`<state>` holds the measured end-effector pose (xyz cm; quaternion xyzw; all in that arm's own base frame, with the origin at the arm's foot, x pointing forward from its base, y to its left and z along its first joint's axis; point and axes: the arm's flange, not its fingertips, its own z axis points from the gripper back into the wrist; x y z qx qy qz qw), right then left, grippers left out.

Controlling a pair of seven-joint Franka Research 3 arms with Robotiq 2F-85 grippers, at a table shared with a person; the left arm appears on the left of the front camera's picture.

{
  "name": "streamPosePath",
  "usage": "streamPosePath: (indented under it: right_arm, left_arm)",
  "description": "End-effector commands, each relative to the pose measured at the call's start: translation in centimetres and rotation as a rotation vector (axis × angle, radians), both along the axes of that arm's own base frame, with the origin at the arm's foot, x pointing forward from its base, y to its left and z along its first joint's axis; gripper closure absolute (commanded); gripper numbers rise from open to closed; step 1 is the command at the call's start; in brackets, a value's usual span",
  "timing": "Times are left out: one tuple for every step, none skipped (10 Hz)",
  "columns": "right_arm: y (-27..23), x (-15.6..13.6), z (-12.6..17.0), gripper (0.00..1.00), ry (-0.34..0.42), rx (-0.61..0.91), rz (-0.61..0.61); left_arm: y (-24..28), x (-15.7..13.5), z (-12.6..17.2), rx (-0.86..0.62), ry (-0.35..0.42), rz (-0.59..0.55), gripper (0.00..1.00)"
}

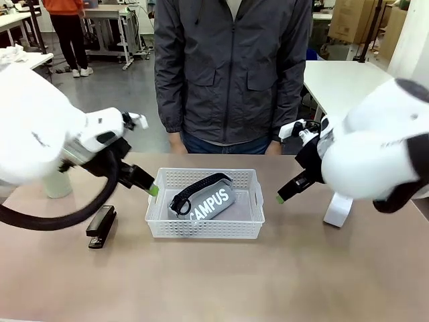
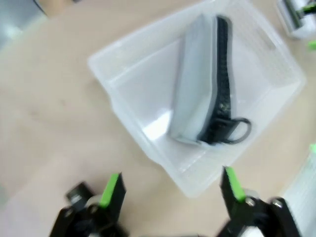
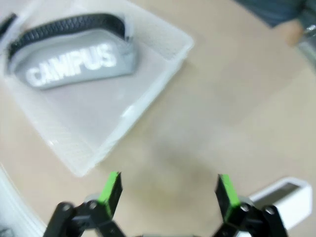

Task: Efficiently arrange items inside the basket to fit them all.
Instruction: Pick up the Digital clock and place it inside the Organizing basket.

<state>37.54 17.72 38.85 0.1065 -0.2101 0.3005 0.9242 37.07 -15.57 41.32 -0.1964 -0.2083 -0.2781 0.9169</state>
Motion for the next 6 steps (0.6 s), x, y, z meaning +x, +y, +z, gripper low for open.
streamPosePath:
  right_arm:
    - [-2.9, -0.9, 5.0, 0.00, 0.154, 0.202, -0.126]
    - [-3.3, -2.2, 7.4, 0.00, 0.248, 0.284, -0.246]
    - [-4.9, -4.1, 9.9, 0.00, 0.295, 0.375, -0.211]
    - [-7.0, -5.8, 12.1, 0.00, 0.297, 0.444, -0.214]
    - [-9.7, -7.6, 14.1, 0.00, 0.299, 0.498, -0.237]
    - [-12.9, -9.3, 15.4, 0.00, 0.291, 0.561, -0.284]
  left_arm:
    - [4.2, -1.2, 3.4, -0.172, 0.131, 0.053, 0.00]
    - [4.6, -2.5, 5.2, -0.201, 0.217, 0.181, 0.00]
    - [5.9, -4.0, 7.2, -0.287, 0.244, 0.170, 0.00]
    - [8.4, -5.2, 9.0, -0.375, 0.228, 0.175, 0.00]
    - [11.7, -6.5, 10.8, -0.452, 0.212, 0.202, 0.00]
    - [15.7, -7.8, 12.3, -0.567, 0.207, 0.222, 0.00]
